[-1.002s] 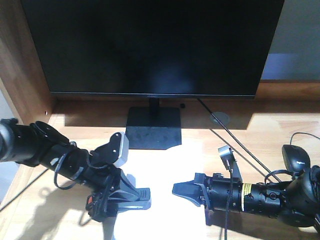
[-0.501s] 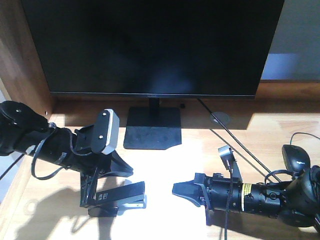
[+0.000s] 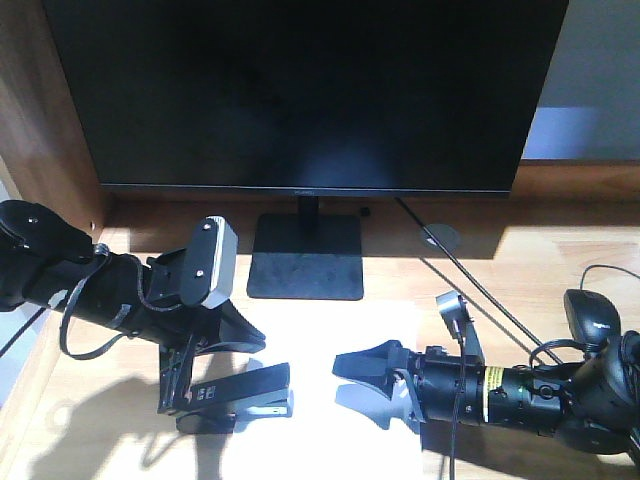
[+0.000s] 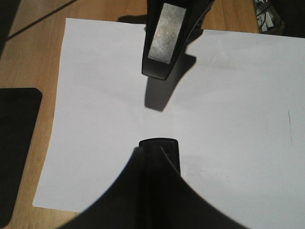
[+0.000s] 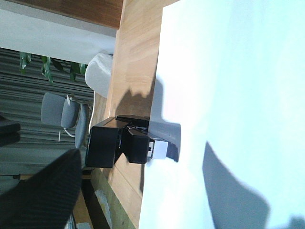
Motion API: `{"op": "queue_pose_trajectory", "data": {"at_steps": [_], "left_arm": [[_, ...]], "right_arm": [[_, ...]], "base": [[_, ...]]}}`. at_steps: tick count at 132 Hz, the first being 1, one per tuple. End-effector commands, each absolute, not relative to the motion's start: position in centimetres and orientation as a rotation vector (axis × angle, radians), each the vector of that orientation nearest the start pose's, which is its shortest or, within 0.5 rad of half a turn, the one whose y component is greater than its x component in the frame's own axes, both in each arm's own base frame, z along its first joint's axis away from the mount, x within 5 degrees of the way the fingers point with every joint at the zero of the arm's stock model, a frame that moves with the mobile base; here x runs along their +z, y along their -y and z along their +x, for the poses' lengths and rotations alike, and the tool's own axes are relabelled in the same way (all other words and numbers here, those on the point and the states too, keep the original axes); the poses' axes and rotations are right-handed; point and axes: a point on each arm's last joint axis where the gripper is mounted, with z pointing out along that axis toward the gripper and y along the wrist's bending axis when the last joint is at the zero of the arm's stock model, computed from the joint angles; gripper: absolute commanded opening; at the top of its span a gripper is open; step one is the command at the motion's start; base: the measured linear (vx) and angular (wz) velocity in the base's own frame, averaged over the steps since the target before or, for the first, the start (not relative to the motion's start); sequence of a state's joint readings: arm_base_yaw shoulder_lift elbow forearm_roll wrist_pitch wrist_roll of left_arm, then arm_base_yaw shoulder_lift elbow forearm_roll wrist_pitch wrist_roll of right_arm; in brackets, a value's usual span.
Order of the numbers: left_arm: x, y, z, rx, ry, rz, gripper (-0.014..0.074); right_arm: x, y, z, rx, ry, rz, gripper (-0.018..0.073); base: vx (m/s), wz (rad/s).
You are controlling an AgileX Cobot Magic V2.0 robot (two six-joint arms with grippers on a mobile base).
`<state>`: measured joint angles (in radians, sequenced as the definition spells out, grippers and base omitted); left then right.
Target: Grab stapler and paper to desk for stapling
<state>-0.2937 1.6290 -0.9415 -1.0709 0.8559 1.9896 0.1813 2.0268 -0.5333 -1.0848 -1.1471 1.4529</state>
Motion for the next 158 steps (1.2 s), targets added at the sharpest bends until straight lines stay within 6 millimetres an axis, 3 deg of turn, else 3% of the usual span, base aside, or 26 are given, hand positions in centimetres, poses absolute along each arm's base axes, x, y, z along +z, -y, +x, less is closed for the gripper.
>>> {"op": "queue_pose_trajectory", "data": {"at_steps": [1,22,55,99,131,158], "left_arm": [[23.9,14.9,27.2,-0.611,-1.627,1.640,-0.0006],[23.9,14.9,27.2,-0.615,-1.629,1.638,-0.0006],[23.9,14.9,27.3,-0.618,-1.667,1.606,-0.0006],[23.5,13.7,29.2,-0.461,-1.977,1.275,-0.0006],[22.7,12.1,29.9,-0.269,-2.168,1.141,-0.0006],[22.5,10.9,30.5,-0.158,-2.293,0.933,-0.0006]], "right_arm": [[10.9,-12.4,25.3,1.628,-2.161,0.026,0.0609],[11.1,-12.1,25.5,1.492,-2.221,-0.002,0.0578],[12.1,-10.6,25.8,1.105,-2.354,-0.034,0.0578],[16.3,-7.9,25.3,0.615,-2.354,-0.118,0.0549],[21.1,-5.4,24.0,0.280,-2.227,-0.133,0.0384],[23.9,-3.7,22.8,0.082,-2.125,-0.108,0.0159]], "base": [[0.00,0.00],[0.00,0.00],[0.00,0.00],[0.00,0.00],[0.00,0.00],[0.00,0.00]]}}
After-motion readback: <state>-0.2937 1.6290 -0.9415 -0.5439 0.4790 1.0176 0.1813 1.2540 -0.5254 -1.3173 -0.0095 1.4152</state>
